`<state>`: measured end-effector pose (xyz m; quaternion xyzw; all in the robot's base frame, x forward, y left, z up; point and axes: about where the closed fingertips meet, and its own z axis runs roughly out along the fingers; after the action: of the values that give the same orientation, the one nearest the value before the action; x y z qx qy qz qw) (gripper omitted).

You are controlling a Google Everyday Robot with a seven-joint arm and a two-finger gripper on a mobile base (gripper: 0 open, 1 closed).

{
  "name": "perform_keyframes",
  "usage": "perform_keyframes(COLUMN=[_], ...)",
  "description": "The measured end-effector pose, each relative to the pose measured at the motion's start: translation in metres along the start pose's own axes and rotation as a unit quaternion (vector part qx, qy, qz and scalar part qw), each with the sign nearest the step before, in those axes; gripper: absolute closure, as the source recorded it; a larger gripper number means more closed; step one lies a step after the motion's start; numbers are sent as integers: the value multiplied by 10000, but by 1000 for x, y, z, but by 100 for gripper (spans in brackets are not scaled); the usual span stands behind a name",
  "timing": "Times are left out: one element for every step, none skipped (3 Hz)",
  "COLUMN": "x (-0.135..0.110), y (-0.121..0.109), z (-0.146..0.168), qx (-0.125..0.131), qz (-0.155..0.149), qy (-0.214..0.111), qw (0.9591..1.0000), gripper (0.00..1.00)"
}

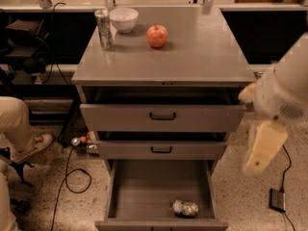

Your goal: Pick 7up can from bottom drawer and place on counter

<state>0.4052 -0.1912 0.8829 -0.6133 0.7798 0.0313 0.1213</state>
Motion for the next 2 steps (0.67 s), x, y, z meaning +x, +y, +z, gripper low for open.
perform_keyframes(x=[1,5], y=[40,54], z=[70,100], qx=[-550,-614], qz=[104,130], qy=[-177,-153], qw=[9983,9979], gripper=[0,0])
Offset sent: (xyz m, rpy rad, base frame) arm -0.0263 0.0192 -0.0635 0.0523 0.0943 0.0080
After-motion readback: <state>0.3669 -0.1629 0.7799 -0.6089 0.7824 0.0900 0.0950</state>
